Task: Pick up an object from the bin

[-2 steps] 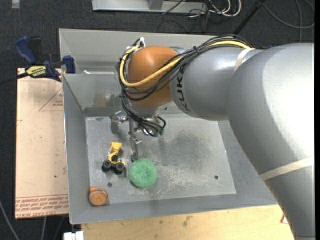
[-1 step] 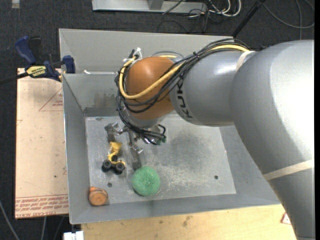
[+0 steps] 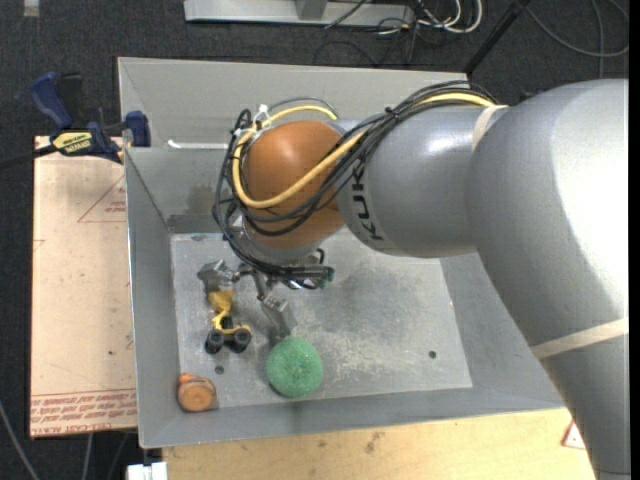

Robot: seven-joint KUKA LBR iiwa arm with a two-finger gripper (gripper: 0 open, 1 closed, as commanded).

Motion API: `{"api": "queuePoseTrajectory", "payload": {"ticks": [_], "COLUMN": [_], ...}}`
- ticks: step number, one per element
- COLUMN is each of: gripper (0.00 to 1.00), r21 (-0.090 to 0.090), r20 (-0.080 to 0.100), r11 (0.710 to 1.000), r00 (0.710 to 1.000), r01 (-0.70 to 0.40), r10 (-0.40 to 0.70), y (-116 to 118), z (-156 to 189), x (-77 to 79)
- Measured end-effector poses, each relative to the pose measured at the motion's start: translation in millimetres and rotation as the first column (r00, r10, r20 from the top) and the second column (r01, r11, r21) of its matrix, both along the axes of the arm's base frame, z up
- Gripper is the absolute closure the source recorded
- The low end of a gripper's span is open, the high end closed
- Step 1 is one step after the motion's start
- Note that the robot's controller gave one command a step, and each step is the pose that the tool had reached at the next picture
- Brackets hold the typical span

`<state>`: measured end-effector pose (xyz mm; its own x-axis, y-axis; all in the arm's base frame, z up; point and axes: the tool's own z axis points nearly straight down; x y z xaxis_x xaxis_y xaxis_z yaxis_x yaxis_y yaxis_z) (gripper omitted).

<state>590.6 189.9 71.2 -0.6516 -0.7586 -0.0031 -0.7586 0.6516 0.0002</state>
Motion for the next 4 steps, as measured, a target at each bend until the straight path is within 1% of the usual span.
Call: {"api": "queuePoseTrajectory", "payload": {"ticks": [1,2,3,4], "gripper": [0.00,0.00,1.00,1.00], "r21": [0.001,0.002,0.001,0.001], "r20": [0.001,0.000,0.000,0.000], "r11": [0.999,0.999,0.961,0.961], "r00": [0.999,0.999,0.961,0.961], "r01": [-0.036,0.037,-0.275,-0.275], "r10": [0.036,-0.037,0.275,0.275], "y": [8.2,16.6,33.7,33.7], "z": [-0.4,-0.4,1.4,1.4], "x": [1.8,0.5,-4.9,-4.9]}}
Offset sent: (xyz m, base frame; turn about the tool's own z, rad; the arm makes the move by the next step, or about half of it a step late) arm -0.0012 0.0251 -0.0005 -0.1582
